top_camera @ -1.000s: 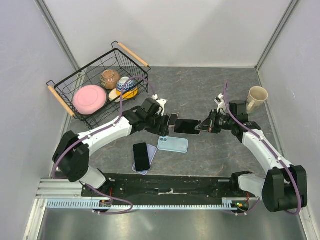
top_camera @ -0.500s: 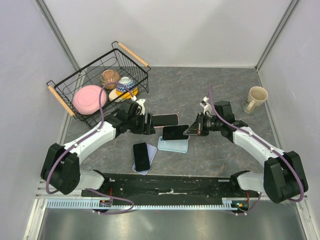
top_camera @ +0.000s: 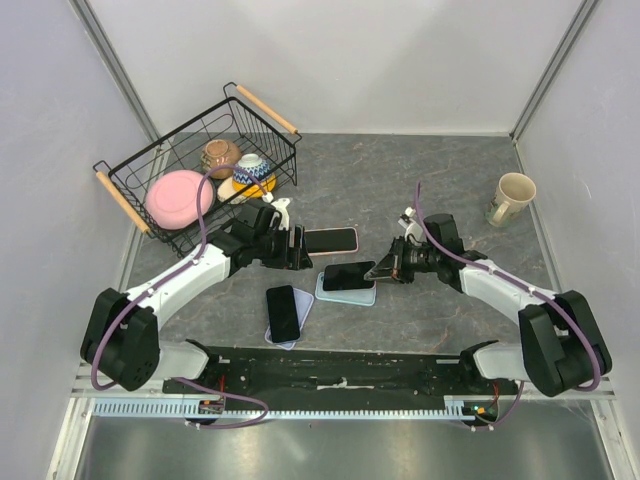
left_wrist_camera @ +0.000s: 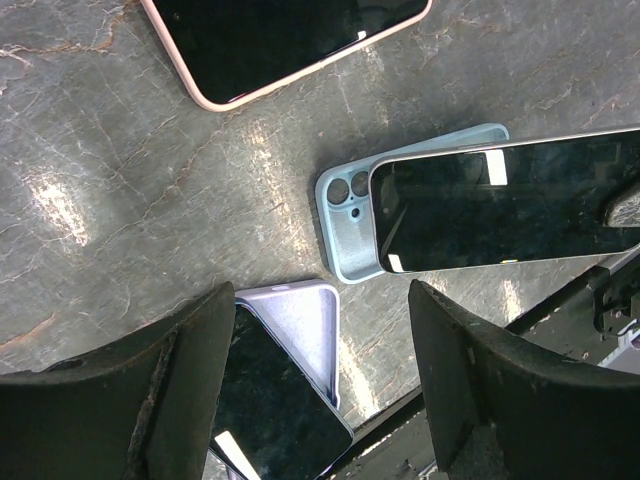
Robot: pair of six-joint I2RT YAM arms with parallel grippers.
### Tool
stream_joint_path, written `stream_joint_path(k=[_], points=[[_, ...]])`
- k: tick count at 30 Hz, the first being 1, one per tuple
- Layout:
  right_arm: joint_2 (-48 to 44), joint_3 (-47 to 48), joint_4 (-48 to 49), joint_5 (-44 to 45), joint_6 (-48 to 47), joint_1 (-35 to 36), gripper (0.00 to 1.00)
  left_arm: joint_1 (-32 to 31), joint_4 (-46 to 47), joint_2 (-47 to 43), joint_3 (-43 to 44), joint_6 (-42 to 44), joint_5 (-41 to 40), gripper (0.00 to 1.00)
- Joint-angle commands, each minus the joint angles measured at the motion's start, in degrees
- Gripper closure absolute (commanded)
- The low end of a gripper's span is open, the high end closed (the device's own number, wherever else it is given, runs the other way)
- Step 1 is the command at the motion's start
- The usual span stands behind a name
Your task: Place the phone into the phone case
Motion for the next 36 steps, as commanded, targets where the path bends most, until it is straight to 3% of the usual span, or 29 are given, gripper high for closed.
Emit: stream_joint_path(k=[1, 21, 36], points=[[0.8, 0.2, 5.1, -2.0, 1.8, 0.2, 1.00, 0.0, 2.1, -0.2, 0.8, -1.2, 1.1, 0.23], [5.0, -2.8, 9.1, -3.0, 4.3, 0.6, 1.00, 0.0, 3.3, 1.5, 0.7, -1.5, 0.9, 0.25], [9.9, -3.9, 7.3, -1.7, 1.1, 0.7, 1.00, -3.6, 9.0, 9.6, 1.6, -4.9, 2.7, 0.30]])
